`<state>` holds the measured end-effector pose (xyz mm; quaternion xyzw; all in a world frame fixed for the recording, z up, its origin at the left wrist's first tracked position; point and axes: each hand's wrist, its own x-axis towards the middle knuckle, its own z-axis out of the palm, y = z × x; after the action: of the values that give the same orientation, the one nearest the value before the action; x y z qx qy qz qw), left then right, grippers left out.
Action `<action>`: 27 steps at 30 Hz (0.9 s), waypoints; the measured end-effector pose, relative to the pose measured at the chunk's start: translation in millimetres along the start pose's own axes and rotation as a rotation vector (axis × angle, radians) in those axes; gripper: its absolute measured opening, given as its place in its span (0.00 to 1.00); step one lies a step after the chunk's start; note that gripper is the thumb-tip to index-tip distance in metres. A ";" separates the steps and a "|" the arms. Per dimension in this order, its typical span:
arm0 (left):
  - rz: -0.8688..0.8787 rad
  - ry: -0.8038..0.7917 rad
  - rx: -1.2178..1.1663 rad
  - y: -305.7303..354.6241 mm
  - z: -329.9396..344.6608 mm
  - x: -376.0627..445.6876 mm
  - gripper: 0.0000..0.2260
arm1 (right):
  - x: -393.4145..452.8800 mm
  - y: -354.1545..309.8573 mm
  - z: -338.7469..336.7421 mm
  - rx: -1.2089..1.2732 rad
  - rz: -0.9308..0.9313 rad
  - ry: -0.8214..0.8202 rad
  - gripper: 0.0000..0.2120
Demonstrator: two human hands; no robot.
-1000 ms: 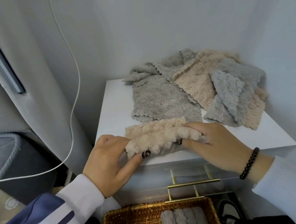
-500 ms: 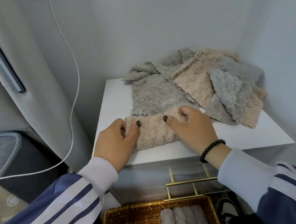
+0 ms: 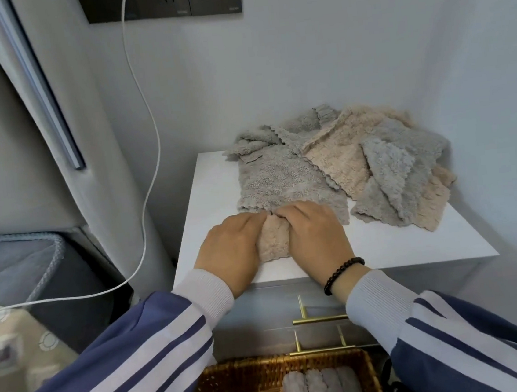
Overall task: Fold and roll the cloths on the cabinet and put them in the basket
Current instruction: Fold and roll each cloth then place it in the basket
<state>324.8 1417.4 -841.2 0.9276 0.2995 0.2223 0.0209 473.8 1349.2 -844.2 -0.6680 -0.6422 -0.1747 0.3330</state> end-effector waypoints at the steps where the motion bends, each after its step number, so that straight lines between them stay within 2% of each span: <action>1: -0.019 -0.017 -0.025 0.6 -1.6 -1.0 0.25 | 0.2 -1.2 -1.5 0.006 0.031 -0.034 0.14; 6: -0.092 -0.071 -0.152 3.0 -13.8 -8.6 0.33 | -4.8 -7.6 -17.0 0.019 0.082 -0.230 0.20; 10: -0.062 -0.151 0.000 3.3 -12.7 -22.4 0.41 | -14.7 -6.4 -28.9 0.076 0.070 -0.405 0.26; 14: -0.072 -0.199 0.031 7.5 -18.3 -33.6 0.44 | -21.7 -8.1 -41.5 -0.019 -0.006 -0.552 0.38; 17: -0.026 -0.155 0.155 10.9 -22.6 -42.6 0.44 | -28.0 -13.0 -52.1 -0.063 -0.025 -0.613 0.44; 20: 0.048 -0.060 0.329 25.6 -20.9 -48.9 0.43 | -36.0 -16.0 -55.6 -0.113 -0.020 -0.628 0.46; 23: 0.141 -0.015 0.361 47.1 -15.2 -53.0 0.45 | -42.8 -22.2 -51.3 -0.257 -0.042 -0.552 0.48; 27: 0.083 -0.032 0.345 47.9 -5.6 -54.4 0.48 | -44.8 -30.7 -40.0 -0.303 -0.039 -0.474 0.46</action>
<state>309.2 1346.9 -849.6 0.9325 0.2942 0.1533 -0.1430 446.5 1287.8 -838.3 -0.7198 -0.6815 -0.1143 0.0665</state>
